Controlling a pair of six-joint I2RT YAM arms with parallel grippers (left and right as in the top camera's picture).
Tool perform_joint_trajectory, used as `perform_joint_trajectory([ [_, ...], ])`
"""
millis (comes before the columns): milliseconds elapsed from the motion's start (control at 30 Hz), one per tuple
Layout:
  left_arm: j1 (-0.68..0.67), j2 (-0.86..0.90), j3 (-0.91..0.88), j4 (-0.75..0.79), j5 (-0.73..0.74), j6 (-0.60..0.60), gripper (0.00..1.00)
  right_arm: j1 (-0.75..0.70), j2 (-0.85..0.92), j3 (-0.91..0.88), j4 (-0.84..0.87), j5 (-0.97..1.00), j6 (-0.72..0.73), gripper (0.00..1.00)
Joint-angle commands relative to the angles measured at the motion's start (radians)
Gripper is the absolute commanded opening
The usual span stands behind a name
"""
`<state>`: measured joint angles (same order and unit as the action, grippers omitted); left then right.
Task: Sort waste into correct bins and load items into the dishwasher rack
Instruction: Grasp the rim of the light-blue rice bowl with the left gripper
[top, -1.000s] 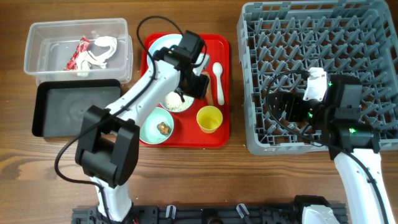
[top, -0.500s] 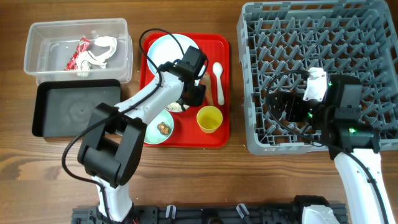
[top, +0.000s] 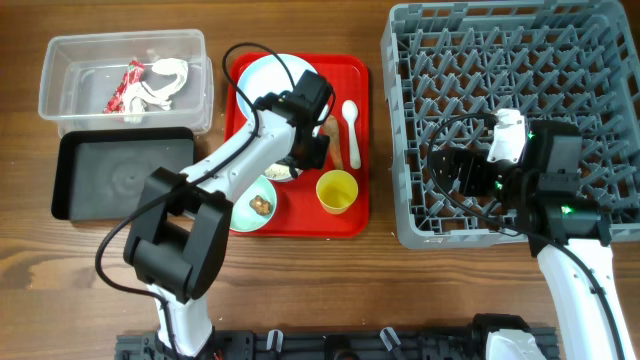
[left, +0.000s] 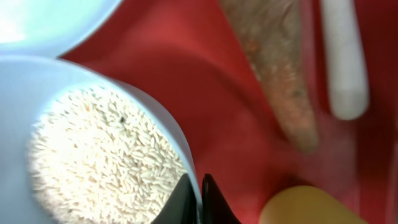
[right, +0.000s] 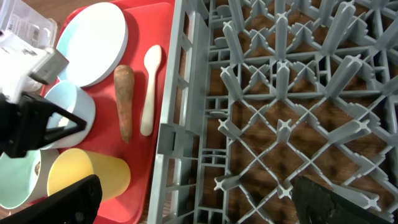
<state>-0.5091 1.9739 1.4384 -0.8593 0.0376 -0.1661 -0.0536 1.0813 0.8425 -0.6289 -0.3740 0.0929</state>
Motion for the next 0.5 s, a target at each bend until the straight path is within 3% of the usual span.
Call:
perform_joint_trajectory([
  [0,0.025,-0.065,0.110,-0.080,0.063,-0.007,0.04,0.001,0.010,0.019,0.008,-0.017,0.015,1.00],
  [200,0.139,-0.175,0.150,-0.127,0.120,-0.007,0.04,0.001,0.010,0.019,0.014,-0.017,0.016,1.00],
  [467,0.550,-0.220,0.141,-0.289,0.358,0.029,0.04,0.001,0.010,0.019,0.014,-0.017,0.016,1.00],
])
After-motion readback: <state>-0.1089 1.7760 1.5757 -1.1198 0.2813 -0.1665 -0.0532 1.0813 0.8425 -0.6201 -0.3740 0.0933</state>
